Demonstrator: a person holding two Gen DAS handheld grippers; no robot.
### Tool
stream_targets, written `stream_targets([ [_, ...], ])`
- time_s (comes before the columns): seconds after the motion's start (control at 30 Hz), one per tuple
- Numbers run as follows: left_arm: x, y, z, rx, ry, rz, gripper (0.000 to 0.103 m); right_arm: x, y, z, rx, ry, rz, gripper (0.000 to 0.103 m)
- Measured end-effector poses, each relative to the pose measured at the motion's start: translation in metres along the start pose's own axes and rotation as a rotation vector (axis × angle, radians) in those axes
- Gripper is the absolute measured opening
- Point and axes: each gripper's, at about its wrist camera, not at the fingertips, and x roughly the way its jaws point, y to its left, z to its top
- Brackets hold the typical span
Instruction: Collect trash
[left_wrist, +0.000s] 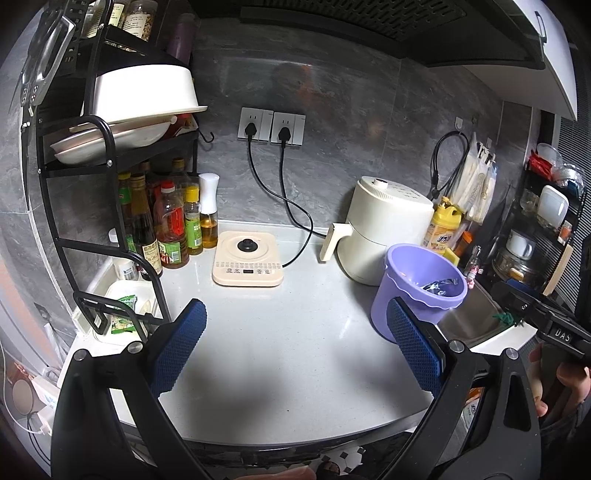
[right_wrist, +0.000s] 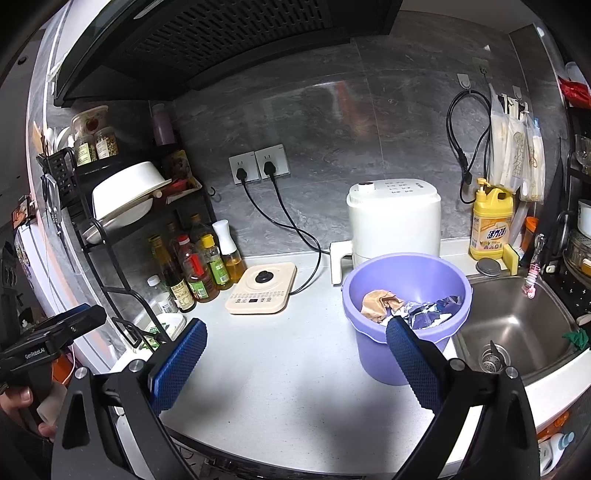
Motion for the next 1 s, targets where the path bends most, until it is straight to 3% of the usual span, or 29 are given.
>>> stream_targets([
  [1.0, -0.001, 0.011, 0.003, -0.012, -0.012, -0.006, 0.097, 0.003, 0.007, 0.004, -0.025, -0.001, -0.011, 0.095],
])
